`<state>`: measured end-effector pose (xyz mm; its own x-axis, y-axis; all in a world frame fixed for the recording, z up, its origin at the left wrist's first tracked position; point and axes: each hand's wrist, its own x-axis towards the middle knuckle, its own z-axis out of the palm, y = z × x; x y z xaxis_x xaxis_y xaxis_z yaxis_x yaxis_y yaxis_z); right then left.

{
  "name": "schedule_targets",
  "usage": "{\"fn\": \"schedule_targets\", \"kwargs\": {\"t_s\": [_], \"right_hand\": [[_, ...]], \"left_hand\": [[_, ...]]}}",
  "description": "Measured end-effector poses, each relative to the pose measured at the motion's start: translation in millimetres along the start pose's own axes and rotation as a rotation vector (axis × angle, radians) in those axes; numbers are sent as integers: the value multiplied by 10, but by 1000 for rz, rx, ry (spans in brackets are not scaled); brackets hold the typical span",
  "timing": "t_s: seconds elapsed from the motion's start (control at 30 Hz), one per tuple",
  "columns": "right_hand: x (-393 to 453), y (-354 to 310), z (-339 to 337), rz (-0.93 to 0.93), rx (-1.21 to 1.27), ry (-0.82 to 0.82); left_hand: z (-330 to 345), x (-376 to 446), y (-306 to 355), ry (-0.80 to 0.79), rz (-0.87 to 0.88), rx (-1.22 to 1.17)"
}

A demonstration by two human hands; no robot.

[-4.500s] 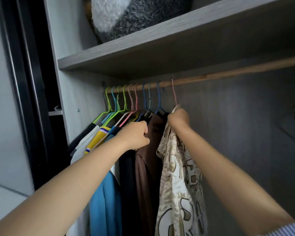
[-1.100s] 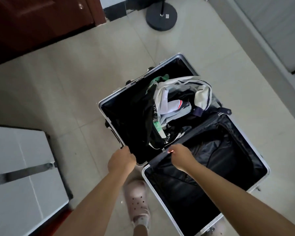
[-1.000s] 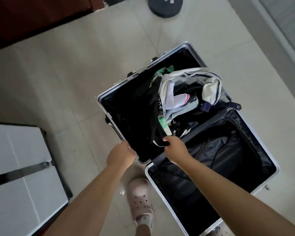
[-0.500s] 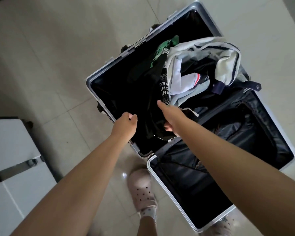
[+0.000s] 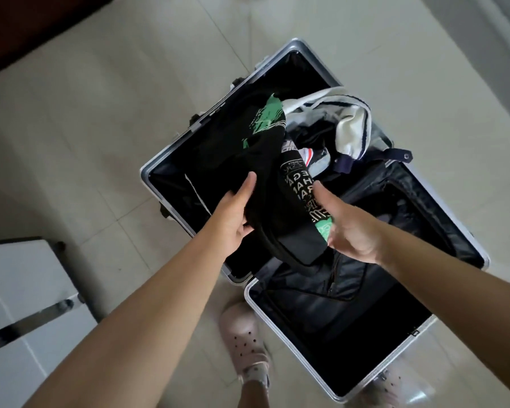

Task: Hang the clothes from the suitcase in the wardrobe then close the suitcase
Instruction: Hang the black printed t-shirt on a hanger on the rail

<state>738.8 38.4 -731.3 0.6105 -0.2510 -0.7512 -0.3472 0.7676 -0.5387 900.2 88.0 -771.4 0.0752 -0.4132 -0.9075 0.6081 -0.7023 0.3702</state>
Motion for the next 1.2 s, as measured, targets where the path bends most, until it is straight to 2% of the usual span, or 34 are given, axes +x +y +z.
{"fn": "schedule_targets", "kwargs": {"t_s": [0.07,0.13,0.2,0.27,0.3,0.33,0.4,0.47,0.53,0.63,0.73,0.93,1.07,1.13,1.2], "right_hand": [[-81,53,20,41,23,-143],[-189,93,51,89,60,-207],[-381,132,86,83,-1,-134],[-580,70,45,36,-83,196],[-690,43,63,9,-129,272],[-771,111,6,20,-166,246],[-1007,6,144,56,16,-36],[-1260,-103,210,79,182,-246],[-1421,-152,224,115,223,-327],[-1804,-258,208,128,177,-332],[-2234,-365,230,120,30,-222],[-3050,-662,147,81,-169,101],[-3556,-809,223,192,-364,141],[-3732,-850,182,155,-301,217],[-3952,-902,158,60,-43,310]], "left_hand": [[146,-104,-7,92,-36,-31],[248,-222,-37,192,-4,-36],[293,-391,-41,242,50,-42],[311,-541,-48,235,102,-73],[326,-616,-37,226,124,-76],[352,-706,-14,207,144,-71],[417,-920,50,172,187,-62],[536,-1200,122,130,231,-69],[637,-1455,209,126,262,-54],[889,-1945,361,142,339,-12],[1242,-2547,528,173,406,82],[1849,-3767,786,18,495,8],[2110,-4437,872,-64,589,-2],[2218,-4668,898,-98,617,9],[2368,-4977,955,-111,666,72]]}}
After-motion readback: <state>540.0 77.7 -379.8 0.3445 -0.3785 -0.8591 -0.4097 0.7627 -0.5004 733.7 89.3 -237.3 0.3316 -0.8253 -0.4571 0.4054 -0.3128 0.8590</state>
